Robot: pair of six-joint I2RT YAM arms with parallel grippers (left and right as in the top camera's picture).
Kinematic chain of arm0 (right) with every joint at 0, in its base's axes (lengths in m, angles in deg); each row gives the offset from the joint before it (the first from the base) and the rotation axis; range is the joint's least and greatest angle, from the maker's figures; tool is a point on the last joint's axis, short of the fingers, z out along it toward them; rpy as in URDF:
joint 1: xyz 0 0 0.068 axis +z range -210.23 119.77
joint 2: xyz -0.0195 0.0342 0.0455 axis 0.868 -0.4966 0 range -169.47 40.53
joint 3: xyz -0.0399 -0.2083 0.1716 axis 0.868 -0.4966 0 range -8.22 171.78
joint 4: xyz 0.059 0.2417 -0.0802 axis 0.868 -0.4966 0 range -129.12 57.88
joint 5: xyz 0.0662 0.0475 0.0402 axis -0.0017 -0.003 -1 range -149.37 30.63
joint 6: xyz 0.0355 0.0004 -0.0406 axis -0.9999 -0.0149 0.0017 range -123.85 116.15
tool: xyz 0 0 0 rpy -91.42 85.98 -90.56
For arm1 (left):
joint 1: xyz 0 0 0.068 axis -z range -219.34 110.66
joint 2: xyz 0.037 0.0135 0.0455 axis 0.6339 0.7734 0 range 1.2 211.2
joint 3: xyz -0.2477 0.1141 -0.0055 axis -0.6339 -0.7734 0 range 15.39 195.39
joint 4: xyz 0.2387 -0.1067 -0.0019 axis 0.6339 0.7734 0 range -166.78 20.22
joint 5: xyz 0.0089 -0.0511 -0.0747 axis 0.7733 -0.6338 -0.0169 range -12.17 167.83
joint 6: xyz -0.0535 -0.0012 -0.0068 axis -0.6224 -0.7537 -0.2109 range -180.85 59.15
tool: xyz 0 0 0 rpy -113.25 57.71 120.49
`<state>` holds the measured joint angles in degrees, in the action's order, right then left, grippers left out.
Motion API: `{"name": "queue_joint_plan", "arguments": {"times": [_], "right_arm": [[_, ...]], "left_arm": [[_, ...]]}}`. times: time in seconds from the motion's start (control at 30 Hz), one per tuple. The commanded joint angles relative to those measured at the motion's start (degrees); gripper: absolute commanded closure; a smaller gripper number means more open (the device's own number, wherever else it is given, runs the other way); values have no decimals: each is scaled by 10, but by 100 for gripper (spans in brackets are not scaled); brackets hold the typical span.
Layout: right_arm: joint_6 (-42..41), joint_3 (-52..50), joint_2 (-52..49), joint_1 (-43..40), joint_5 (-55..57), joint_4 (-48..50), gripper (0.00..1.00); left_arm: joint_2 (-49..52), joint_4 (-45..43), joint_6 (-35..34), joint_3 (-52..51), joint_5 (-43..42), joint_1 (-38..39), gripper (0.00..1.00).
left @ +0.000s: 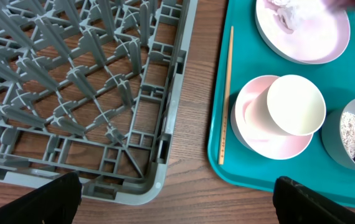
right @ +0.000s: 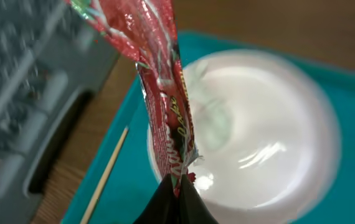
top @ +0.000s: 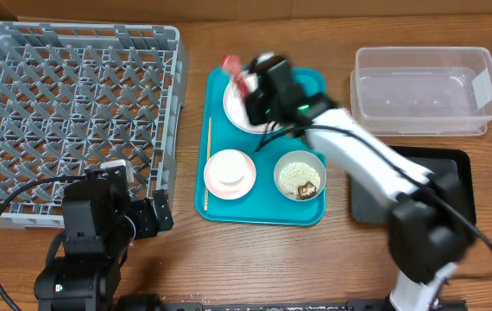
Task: Sort waste into correct bins and load items into the dishwasher
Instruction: 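Carry the red wrapper with right gripper into the clear bin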
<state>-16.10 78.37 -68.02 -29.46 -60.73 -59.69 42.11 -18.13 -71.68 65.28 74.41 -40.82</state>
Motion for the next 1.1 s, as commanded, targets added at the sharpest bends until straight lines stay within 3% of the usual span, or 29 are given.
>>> {"name": "queue_joint_plan", "arguments": {"times": [0.0, 0.2, 0.53, 0.73, 0.83, 1.07], "right_arm": [[-5, 16, 78, -56, 22, -17, 96], [-93, 16, 108, -172, 134, -85, 96], [-165, 4, 65, -315, 91, -119, 95], [-165, 6, 65, -340, -40, -72, 83], [-165, 6, 71, -339, -101, -74, 67], [-121, 6, 75, -264, -162, -74, 48]], "left_arm": [[-1, -1, -10, 14, -7, 0, 0], [-1, -2, -10, 14, -7, 0, 0], [-1, -2, -10, 14, -7, 0, 0], [-1, -2, -10, 14, -7, 0, 0], [-1, -2, -10, 14, -7, 0, 0], [-1, -2, -10, 14, -7, 0, 0]]}}
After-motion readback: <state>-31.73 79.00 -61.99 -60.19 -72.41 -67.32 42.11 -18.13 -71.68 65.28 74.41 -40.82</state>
